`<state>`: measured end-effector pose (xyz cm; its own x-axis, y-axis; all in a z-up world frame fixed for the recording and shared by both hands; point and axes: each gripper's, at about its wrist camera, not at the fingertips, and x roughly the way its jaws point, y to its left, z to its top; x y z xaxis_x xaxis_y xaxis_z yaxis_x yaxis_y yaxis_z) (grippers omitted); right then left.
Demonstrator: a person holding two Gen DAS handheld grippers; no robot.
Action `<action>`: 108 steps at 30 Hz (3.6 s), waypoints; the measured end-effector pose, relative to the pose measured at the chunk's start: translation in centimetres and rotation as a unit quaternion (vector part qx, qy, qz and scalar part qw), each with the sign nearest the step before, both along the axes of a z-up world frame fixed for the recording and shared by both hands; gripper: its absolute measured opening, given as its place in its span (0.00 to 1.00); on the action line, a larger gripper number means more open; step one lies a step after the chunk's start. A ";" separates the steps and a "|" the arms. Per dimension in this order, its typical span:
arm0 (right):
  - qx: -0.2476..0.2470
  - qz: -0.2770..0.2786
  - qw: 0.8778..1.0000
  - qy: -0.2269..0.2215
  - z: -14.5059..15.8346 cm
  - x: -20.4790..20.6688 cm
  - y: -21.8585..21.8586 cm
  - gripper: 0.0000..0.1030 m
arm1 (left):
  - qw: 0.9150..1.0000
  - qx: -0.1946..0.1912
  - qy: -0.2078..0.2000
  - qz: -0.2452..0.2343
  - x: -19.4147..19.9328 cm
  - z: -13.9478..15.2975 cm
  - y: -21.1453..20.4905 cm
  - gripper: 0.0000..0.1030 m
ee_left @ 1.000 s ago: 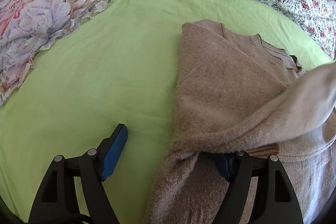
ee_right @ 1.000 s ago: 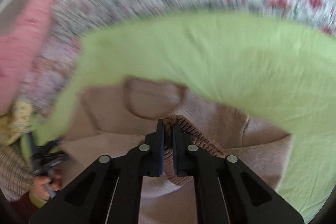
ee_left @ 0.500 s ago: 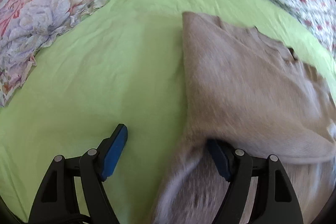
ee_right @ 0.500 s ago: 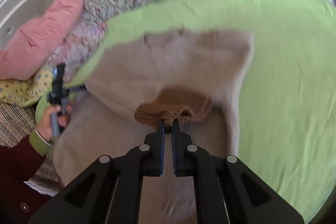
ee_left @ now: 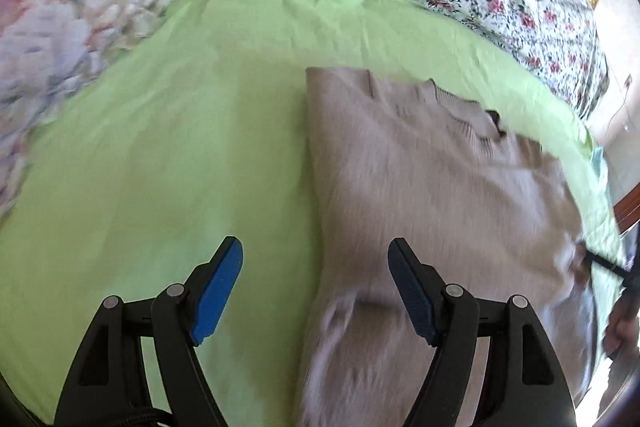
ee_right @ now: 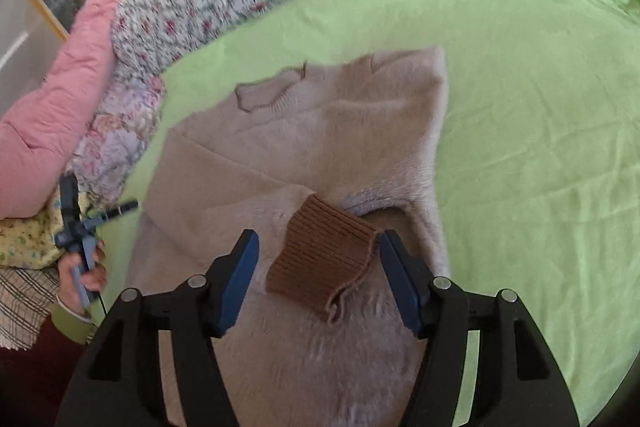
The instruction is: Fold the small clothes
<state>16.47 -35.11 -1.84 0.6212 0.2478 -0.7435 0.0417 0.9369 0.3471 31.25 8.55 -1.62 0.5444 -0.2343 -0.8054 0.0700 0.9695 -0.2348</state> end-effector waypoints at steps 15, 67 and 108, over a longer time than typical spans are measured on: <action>-0.034 0.015 0.997 -0.064 3.9 0.8 2.3 0.07 | 0.998 -0.041 -0.053 0.011 4.3 -0.6 -1.5 0.06; 0.014 -0.071 0.997 -0.006 0.0 0.7 2.3 0.46 | 0.998 -0.020 -0.043 0.049 -2.2 1.7 0.8 0.16; 0.027 -0.083 0.996 -0.023 -3.6 -27.5 3.9 0.57 | 0.993 -0.109 0.024 -0.050 -34.5 -5.9 0.5 0.57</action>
